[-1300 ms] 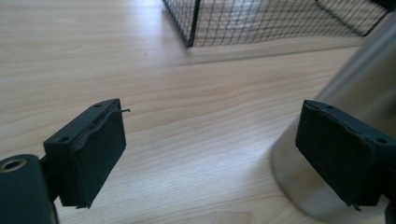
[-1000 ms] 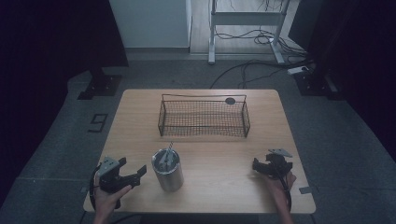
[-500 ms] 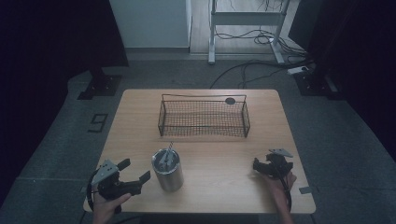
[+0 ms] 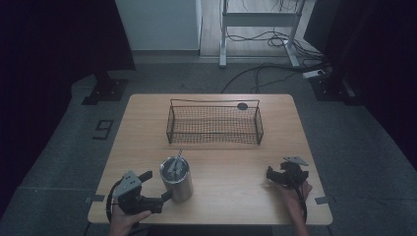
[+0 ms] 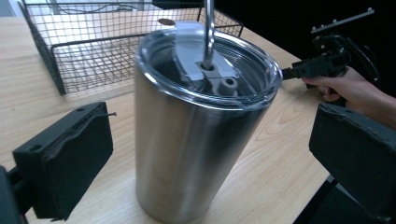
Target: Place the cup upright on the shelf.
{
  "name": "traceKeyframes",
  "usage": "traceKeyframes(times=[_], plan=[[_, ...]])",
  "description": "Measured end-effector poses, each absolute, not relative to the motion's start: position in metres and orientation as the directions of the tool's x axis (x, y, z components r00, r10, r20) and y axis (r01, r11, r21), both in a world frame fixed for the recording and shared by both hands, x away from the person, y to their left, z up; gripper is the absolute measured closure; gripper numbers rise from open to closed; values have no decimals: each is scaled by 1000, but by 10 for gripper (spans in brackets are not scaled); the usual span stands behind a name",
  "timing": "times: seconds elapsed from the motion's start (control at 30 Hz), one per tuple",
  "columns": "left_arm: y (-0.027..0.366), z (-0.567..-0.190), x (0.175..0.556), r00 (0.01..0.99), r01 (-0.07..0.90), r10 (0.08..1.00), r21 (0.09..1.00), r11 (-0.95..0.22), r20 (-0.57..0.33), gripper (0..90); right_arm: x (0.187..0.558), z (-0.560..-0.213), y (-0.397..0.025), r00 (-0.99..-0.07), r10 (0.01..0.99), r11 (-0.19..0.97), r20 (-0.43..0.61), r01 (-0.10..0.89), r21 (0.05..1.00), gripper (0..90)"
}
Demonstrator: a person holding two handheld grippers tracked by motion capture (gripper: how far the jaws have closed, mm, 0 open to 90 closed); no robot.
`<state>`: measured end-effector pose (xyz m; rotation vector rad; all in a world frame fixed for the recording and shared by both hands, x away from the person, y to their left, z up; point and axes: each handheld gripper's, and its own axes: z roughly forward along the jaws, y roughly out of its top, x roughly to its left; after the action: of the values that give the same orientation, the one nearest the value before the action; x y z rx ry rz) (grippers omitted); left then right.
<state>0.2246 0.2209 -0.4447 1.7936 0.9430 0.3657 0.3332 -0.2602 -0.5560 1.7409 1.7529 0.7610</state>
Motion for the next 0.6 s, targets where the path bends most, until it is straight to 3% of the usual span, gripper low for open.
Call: traceKeyframes(times=[0.6], plan=[[191, -463, 236, 612, 435, 781, 878, -200, -126, 0, 333, -556, -260, -11, 1000, 2, 8, 689, 725, 41]])
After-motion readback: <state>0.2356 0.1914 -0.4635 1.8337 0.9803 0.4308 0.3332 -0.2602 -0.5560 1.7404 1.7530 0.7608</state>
